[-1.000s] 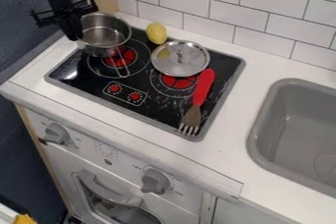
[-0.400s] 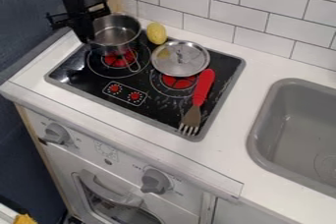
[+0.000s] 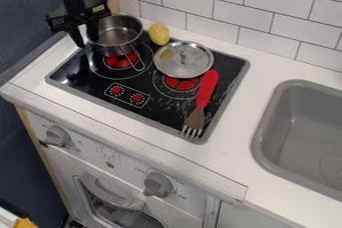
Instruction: Move silver pot from left corner to top left corner of the burner
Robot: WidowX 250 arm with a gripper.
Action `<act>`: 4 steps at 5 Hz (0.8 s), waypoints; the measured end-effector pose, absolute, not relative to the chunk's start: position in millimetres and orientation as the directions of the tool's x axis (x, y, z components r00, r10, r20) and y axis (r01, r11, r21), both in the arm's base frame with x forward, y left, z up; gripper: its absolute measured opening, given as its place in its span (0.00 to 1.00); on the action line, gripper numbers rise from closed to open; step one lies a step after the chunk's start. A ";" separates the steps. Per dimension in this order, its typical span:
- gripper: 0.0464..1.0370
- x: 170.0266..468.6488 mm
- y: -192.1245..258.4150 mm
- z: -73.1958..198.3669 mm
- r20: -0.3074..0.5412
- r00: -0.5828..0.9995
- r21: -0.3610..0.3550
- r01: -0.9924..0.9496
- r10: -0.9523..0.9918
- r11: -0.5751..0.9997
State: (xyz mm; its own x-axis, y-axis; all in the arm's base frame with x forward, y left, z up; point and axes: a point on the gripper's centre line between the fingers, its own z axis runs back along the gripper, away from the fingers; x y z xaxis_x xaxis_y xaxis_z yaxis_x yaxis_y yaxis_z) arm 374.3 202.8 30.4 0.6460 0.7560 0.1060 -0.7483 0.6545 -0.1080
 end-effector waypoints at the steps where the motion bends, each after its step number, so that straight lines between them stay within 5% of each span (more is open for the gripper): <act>1: 0.81 374.1 204.7 30.1 0.112 0.626 -0.103 -0.765 0.771 0.636; 2: 0.97 373.8 203.8 38.2 0.123 0.619 -0.112 -0.768 0.776 0.630; 4: 0.96 369.5 204.9 68.0 0.160 0.623 -0.103 -0.761 0.766 0.640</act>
